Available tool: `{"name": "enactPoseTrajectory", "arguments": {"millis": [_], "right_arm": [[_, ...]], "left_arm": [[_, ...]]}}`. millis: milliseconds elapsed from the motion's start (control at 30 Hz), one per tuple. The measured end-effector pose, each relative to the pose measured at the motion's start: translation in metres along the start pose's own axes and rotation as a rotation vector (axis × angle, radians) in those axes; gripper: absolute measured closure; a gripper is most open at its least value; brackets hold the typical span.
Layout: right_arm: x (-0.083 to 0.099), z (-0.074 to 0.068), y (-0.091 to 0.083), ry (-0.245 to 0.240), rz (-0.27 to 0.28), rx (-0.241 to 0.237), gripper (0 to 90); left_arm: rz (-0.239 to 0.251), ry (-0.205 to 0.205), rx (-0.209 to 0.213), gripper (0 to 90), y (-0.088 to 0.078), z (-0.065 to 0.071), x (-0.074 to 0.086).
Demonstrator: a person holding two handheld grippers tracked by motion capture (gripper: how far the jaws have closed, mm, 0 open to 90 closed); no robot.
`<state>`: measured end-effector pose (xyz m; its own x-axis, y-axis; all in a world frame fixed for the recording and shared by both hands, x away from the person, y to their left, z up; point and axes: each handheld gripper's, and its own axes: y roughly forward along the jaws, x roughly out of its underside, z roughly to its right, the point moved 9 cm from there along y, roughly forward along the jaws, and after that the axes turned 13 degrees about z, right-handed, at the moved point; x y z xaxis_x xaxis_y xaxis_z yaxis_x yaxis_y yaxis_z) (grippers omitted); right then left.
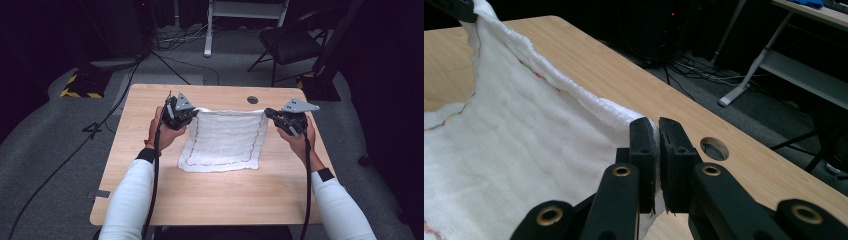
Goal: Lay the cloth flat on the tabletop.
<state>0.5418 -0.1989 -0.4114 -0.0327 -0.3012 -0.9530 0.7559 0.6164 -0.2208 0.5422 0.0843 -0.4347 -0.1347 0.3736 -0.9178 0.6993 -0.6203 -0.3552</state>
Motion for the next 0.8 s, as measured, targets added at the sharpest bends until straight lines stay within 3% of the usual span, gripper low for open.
{"name": "enactPoseTrajectory", "arguments": {"millis": [67, 100, 133, 167, 200, 233, 300, 400, 467, 533, 567, 600, 633, 667, 700, 767, 800], "right_arm": [[0.0, 0.007, 0.01, -0.001, -0.011, 0.02, 85.6], [0.001, 0.01, 0.017, 0.0, -0.026, 0.029, 85.2], [0.003, 0.014, 0.024, -0.004, -0.037, 0.043, 84.1], [0.004, 0.017, 0.029, -0.001, -0.043, 0.061, 82.5], [0.006, 0.02, 0.035, 0.002, -0.047, 0.074, 79.2], [0.01, 0.023, 0.04, 0.01, -0.062, 0.097, 74.7], [0.022, 0.026, 0.047, 0.065, -0.099, 0.097, 70.5], [0.035, 0.022, 0.05, 0.083, -0.13, 0.066, 68.0], [0.049, 0.017, 0.048, 0.076, -0.165, 0.052, 64.0], [0.066, 0.003, 0.04, 0.082, -0.191, -0.015, 58.8], [0.07, -0.003, 0.036, 0.079, -0.194, -0.041, 57.7], [0.074, -0.012, 0.032, 0.082, -0.193, -0.082, 57.2], [0.079, -0.02, 0.027, 0.073, -0.192, -0.122, 56.8], [0.084, -0.029, 0.022, 0.063, -0.204, -0.154, 56.5], [0.084, -0.029, 0.022, 0.063, -0.204, -0.154, 56.5], [0.099, -0.051, 0.011, 0.046, -0.233, -0.243, 56.0], [0.104, -0.057, 0.008, 0.049, -0.246, -0.264, 55.6]], "left_arm": [[-0.009, -0.002, -0.03, 82.5, 0.008, -0.007, 0.0], [-0.029, -0.016, -0.084, 78.3, 0.018, -0.017, 0.003], [-0.029, -0.016, -0.084, 74.3, 0.018, -0.017, 0.003], [-0.037, -0.026, -0.119, 70.7, 0.022, -0.022, 0.005], [-0.059, -0.064, -0.181, 66.8, 0.032, -0.029, 0.014], [-0.059, -0.064, -0.181, 62.4, 0.032, -0.029, 0.014], [-0.11, -0.079, -0.197, 53.9, 0.04, -0.027, 0.026], [-0.163, -0.053, -0.164, 45.5, 0.044, -0.017, 0.043], [-0.174, -0.067, -0.137, 39.4, 0.041, -0.011, 0.051], [-0.178, -0.082, -0.083, 31.8, 0.035, -0.001, 0.058], [-0.211, -0.064, -0.048, 30.3, 0.028, 0.009, 0.07], [-0.211, -0.064, -0.048, 29.1, 0.028, 0.009, 0.07], [-0.226, -0.048, 0.009, 28.9, 0.019, 0.022, 0.081], [-0.226, -0.048, 0.009, 28.9, 0.019, 0.022, 0.081], [-0.231, -0.043, 0.023, 28.9, 0.015, 0.027, 0.086], [-0.234, -0.053, 0.072, 27.9, 0.009, 0.038, 0.096], [-0.255, -0.049, 0.092, 27.9, 0.004, 0.046, 0.105]]}}
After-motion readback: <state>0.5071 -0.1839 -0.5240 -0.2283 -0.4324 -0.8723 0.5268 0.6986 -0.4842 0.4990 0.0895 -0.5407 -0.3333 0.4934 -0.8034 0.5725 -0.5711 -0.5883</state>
